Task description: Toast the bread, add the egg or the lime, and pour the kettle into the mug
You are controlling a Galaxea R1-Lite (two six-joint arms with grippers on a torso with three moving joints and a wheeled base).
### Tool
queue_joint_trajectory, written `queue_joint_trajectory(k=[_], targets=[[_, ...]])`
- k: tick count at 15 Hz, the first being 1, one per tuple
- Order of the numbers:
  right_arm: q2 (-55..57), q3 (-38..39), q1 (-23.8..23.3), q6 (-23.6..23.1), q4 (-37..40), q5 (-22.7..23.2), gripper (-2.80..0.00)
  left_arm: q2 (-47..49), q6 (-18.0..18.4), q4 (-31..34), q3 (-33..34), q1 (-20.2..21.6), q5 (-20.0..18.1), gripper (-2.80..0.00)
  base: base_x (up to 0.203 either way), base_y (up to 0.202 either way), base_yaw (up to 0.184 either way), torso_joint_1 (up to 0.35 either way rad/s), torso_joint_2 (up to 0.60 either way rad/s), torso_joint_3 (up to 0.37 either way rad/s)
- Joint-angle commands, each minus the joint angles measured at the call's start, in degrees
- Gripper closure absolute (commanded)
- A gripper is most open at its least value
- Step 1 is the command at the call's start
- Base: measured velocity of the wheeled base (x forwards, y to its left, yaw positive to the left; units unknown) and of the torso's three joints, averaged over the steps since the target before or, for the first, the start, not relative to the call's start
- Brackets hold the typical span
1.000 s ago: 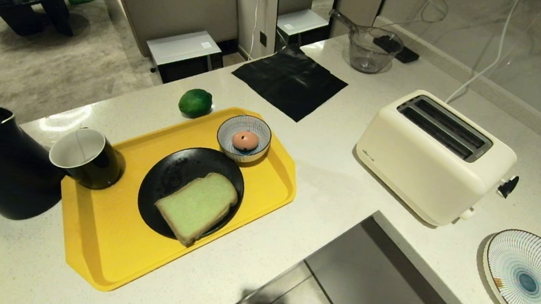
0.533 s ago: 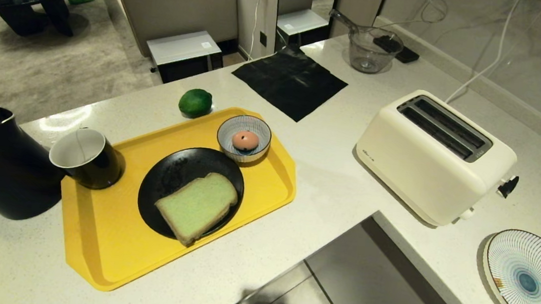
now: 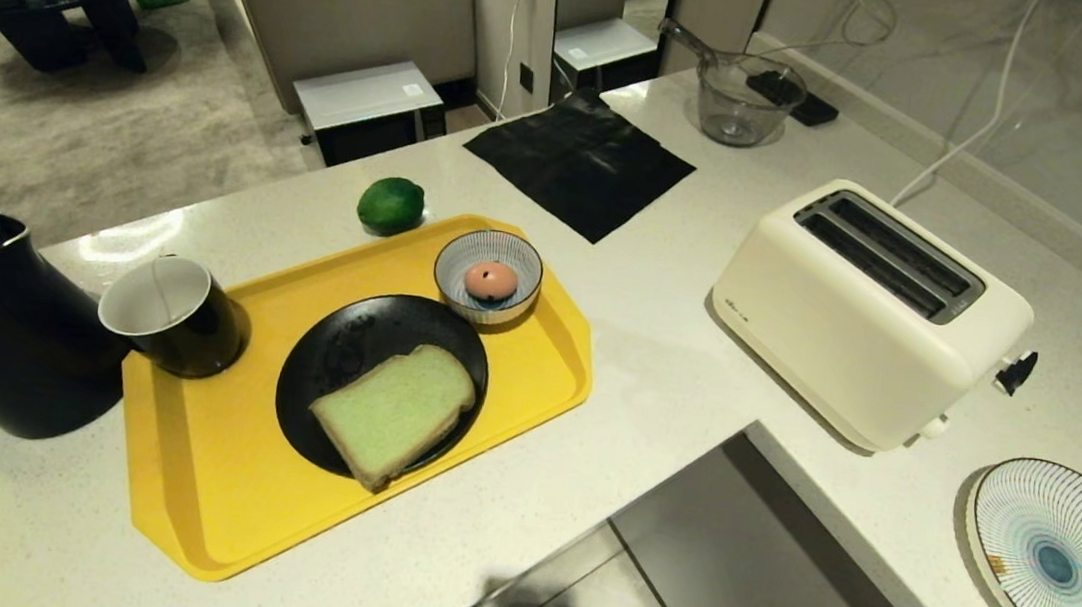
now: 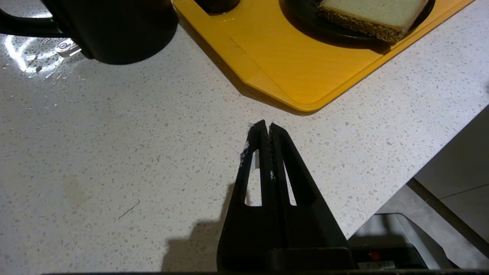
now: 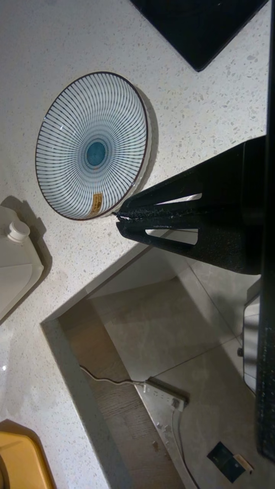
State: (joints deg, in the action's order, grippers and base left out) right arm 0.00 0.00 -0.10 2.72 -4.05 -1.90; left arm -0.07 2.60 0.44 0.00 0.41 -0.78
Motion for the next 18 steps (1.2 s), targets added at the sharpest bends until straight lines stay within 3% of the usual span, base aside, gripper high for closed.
queue_joint_trajectory(k=[1,6,12,18], targets=[[0.1,1.5,0.0,0.0,-0.1,0.0,0.00,0.1,-0.1,0.0,0.0,0.0,0.1,0.00,0.000,0.000,0.000,0.000,0.00,0.000],[0.1,1.6,0.0,-0.2,-0.2,0.3,0.00,0.1,-1.0,0.0,0.0,0.0,0.0,0.00,-0.013,0.000,0.000,0.002,0.00,0.000],[0.1,1.5,-0.1,-0.2,-0.2,0.3,0.00,0.1,-1.2,0.0,0.0,0.0,0.3,0.00,-0.170,0.000,-0.001,-0.002,0.00,0.003],[0.1,1.5,0.0,-0.2,-0.2,0.3,0.00,0.1,-1.2,0.0,0.0,0.0,0.3,0.00,0.000,0.000,0.000,0.000,0.00,0.000]])
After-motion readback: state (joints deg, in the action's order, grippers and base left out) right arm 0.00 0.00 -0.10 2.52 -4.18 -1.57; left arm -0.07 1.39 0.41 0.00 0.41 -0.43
